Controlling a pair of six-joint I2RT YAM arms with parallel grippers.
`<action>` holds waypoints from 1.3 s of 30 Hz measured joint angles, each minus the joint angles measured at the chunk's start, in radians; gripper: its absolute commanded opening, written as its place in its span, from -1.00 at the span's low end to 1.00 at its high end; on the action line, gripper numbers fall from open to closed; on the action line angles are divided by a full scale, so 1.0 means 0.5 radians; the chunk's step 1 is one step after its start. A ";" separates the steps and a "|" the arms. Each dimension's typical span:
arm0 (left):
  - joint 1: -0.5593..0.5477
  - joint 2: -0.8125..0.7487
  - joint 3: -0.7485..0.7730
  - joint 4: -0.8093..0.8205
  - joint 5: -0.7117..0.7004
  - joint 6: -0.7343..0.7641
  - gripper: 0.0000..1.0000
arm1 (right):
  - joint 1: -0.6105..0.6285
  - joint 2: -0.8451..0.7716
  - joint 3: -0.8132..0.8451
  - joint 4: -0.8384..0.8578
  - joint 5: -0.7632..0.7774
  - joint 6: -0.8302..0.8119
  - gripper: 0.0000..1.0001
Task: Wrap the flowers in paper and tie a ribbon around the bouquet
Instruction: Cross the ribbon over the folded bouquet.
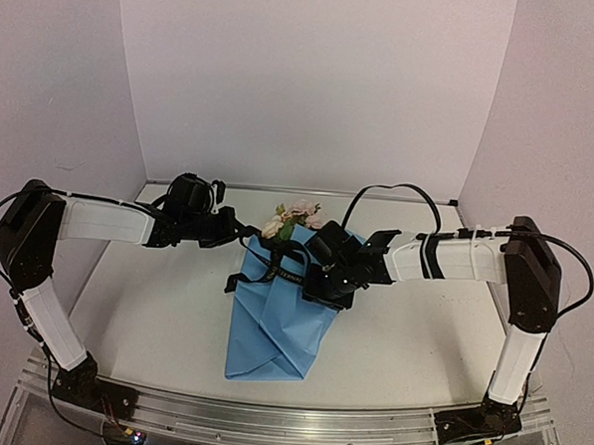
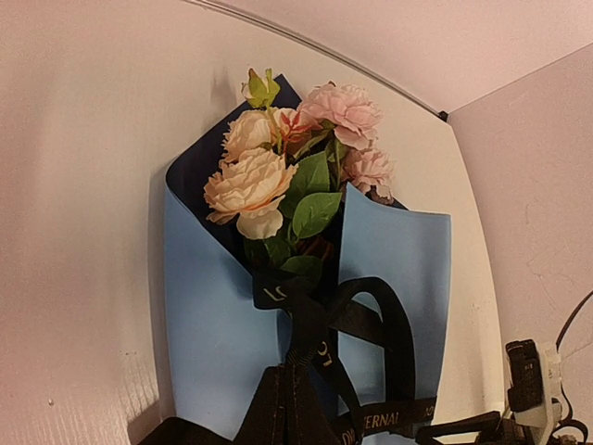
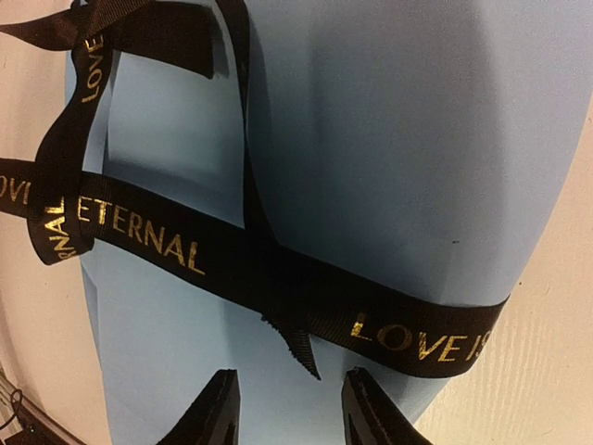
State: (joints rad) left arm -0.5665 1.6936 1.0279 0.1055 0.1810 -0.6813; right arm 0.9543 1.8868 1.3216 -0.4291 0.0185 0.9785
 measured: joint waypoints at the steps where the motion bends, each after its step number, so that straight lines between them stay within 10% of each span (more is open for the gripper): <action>1: 0.000 0.000 0.000 0.000 0.000 0.000 -1.00 | 0.000 0.010 0.000 0.009 -0.003 0.011 -0.22; 29: 0.000 0.000 0.000 -0.001 -0.001 0.000 -1.00 | 0.000 0.155 0.072 0.065 0.081 0.118 -0.52; 39: 0.000 0.000 0.000 -0.001 -0.001 0.000 -0.99 | 0.000 0.228 0.133 0.077 0.088 0.107 -1.00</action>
State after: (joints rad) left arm -0.5663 1.6936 1.0279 0.1051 0.1806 -0.6811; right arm 0.9543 2.0006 1.3880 -0.3908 0.0627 1.0321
